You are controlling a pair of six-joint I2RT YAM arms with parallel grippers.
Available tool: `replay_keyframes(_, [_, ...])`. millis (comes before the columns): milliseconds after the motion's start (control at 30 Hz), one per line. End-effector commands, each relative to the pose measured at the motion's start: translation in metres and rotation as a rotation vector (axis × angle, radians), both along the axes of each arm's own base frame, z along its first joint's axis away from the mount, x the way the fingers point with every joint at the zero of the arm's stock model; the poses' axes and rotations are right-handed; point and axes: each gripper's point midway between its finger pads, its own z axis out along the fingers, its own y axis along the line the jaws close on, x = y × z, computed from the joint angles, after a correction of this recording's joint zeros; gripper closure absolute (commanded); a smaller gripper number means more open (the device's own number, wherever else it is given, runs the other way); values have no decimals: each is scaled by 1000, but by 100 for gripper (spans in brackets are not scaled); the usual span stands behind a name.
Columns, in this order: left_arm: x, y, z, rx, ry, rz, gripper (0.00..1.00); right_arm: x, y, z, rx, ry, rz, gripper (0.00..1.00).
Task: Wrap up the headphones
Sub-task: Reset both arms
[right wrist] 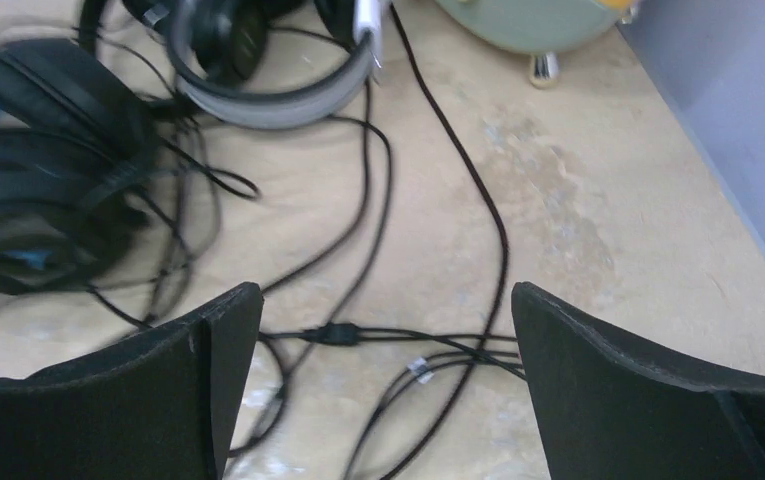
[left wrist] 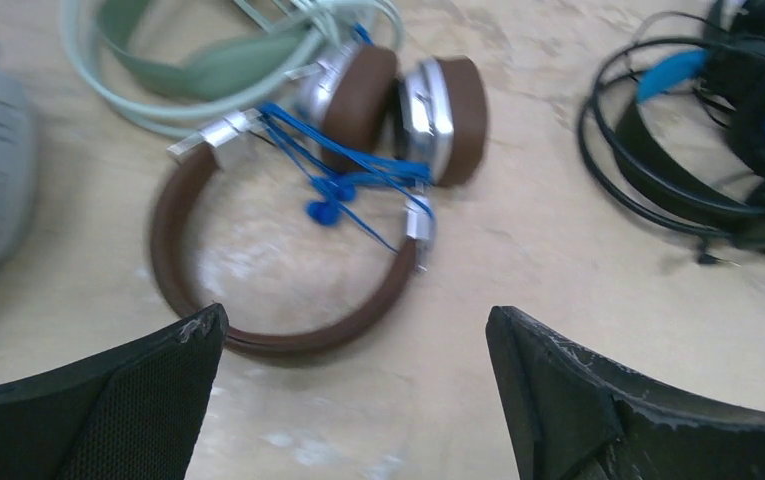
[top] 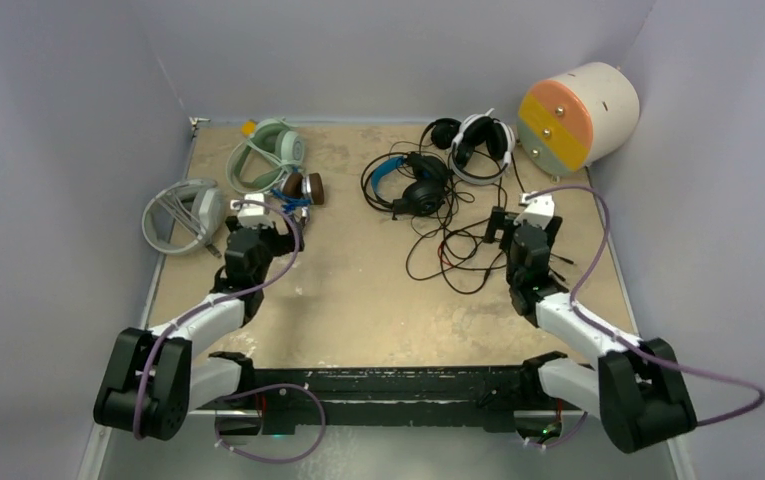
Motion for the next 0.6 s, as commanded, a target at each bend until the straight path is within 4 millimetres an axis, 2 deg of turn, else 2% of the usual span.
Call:
replay_keyframes(0, [13,45,39,157,-235,135,0,11,-17,-9,-64,-146,4,3])
replay_keyframes(133, [24,72,19,211,-223,171,0,27,-28,-26,-127,-63,-6,2])
replay_keyframes(200, [30,83,4,171,-177,190,0,29,-39,-26,-190,-97,-18,4])
replay_keyframes(233, [31,90,-7,141,-156,195,0,32,-47,-15,-195,-150,-46,4])
replay_keyframes(267, [32,94,-11,131,-169,198,0,33,-49,-27,-155,-85,-57,3])
replay_keyframes(333, [34,94,-21,125,-169,185,0,37,-59,-30,-85,-54,-75,6])
replay_keyframes(367, [35,93,-26,122,-152,177,0,35,-73,-28,-60,-73,-132,6])
replay_keyframes(400, [36,93,-27,122,-150,175,0,31,-76,-28,-23,-79,-138,7])
replay_keyframes(533, [32,92,-27,120,-173,166,0,25,-74,-26,-50,-114,-88,9])
replay_keyframes(567, [32,91,-28,120,-170,163,0,26,-71,-33,-54,-83,-70,9])
